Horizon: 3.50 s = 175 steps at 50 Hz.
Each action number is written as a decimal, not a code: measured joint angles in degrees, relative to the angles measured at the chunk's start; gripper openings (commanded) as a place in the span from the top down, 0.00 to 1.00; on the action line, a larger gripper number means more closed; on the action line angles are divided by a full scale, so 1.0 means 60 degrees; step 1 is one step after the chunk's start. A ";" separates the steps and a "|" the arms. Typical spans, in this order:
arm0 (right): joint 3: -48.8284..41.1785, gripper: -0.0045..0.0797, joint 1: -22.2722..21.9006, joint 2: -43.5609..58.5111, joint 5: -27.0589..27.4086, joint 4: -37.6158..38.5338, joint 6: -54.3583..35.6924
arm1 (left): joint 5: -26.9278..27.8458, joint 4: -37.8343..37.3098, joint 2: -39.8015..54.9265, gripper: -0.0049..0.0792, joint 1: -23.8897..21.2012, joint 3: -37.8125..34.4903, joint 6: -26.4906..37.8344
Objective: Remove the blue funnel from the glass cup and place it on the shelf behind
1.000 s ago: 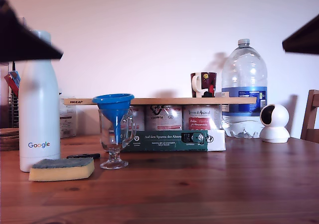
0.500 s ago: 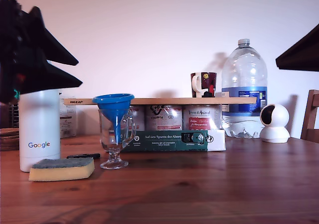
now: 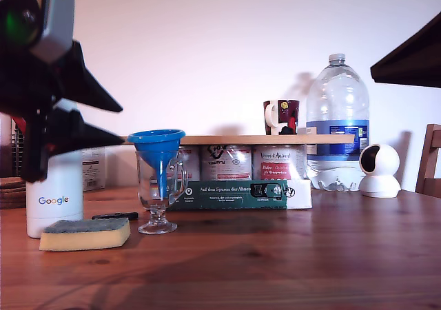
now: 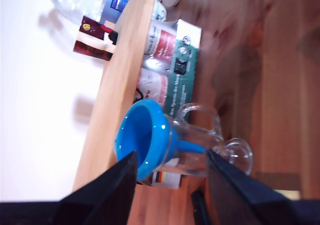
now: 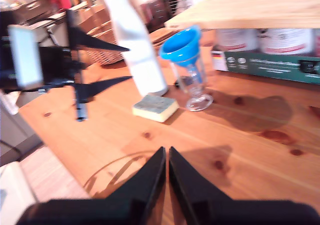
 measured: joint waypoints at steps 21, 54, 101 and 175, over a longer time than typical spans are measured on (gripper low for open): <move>0.0000 0.96 0.0000 0.0685 0.0004 0.0011 0.0000 | -0.0007 0.0302 0.1290 0.51 0.0208 0.1268 0.0976; 0.0000 0.96 0.0000 0.0805 0.0004 0.0073 0.0000 | 0.0055 0.0262 0.2313 0.52 0.0393 0.2047 0.1457; 0.0000 0.96 0.0000 0.0805 0.0004 0.0149 0.0000 | 0.0510 -0.0222 0.2619 0.61 0.0594 0.2102 0.1712; 0.0000 0.96 0.0000 0.0805 0.0036 0.0149 0.0000 | 0.0262 0.0404 0.3231 0.92 0.0656 0.2721 0.1716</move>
